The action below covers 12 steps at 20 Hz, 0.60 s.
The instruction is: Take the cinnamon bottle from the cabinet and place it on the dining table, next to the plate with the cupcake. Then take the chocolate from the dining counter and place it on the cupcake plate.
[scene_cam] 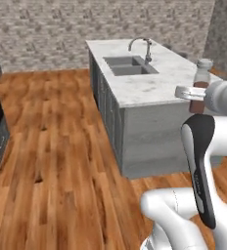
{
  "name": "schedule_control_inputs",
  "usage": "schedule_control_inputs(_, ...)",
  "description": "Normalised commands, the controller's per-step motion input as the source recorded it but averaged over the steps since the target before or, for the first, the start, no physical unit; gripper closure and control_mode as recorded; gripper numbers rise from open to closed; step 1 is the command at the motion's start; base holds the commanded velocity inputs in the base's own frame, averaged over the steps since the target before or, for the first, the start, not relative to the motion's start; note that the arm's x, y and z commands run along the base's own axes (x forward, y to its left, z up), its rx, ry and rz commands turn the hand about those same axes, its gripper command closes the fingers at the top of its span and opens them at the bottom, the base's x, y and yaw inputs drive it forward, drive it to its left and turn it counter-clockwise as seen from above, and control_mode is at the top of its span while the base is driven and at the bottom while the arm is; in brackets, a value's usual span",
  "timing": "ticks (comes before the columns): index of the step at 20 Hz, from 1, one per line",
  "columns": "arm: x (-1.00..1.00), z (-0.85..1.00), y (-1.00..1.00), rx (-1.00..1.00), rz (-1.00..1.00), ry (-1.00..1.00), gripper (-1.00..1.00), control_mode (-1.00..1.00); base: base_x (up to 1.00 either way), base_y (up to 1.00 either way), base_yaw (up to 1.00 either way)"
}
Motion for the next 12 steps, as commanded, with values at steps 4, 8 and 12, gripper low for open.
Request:
schedule_control_inputs(4, 0.0, 0.0, 0.0, 0.0, 0.0, 0.0, 1.0, 1.0, 0.59, -1.0, -0.2)
schedule_control_inputs(8, 0.0, 0.0, 0.0, 0.0, 0.0, 0.0, 1.0, 1.0, 0.52, -1.0, -0.11)
schedule_control_inputs(12, 0.0, 0.0, 0.0, 0.0, 0.0, 0.0, 1.0, 1.0, 0.52, -1.0, -0.06)
